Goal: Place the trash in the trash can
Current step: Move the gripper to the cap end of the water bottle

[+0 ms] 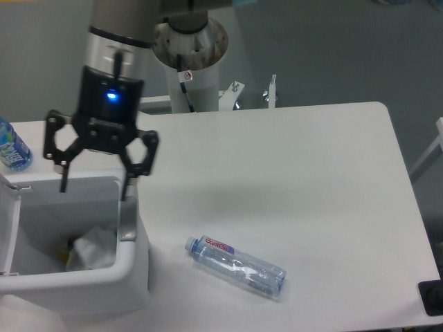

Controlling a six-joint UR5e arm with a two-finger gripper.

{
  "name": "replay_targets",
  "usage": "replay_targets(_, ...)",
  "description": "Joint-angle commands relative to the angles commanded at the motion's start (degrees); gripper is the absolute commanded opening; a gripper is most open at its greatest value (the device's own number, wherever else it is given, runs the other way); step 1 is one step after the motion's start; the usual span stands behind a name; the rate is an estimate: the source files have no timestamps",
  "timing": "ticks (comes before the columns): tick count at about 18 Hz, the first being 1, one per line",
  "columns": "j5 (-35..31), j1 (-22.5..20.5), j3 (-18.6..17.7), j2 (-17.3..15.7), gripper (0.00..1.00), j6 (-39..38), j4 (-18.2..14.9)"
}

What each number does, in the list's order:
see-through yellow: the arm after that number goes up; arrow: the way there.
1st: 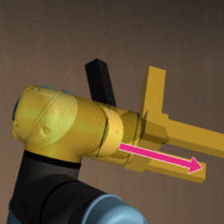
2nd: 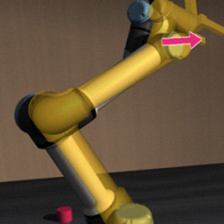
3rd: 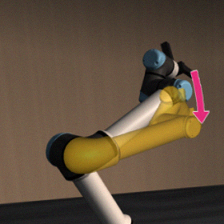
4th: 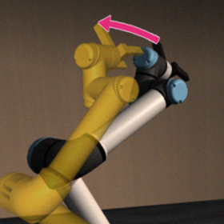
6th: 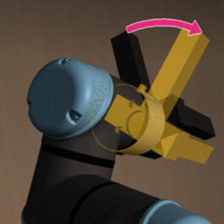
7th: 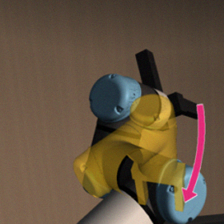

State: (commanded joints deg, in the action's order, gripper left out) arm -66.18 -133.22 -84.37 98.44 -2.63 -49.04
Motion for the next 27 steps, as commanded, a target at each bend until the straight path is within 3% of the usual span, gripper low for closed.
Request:
replay_targets(3,-1.75,-5.8,-3.59,1.66,1.0,-0.35,0.26)
replay_targets(8,-6.14,-11.96,-2.99,8.34,1.0,-0.27,0.79)
replay_targets(11,-8.7,-13.81,-3.43,10.1,1.0,-0.62,0.7)
replay_targets(20,-11.69,-13.64,-1.67,17.75,1.0,-3.69,0.61)
replay_targets(27,-18.44,-8.2,0.17,25.92,1.0,-5.45,0.7)
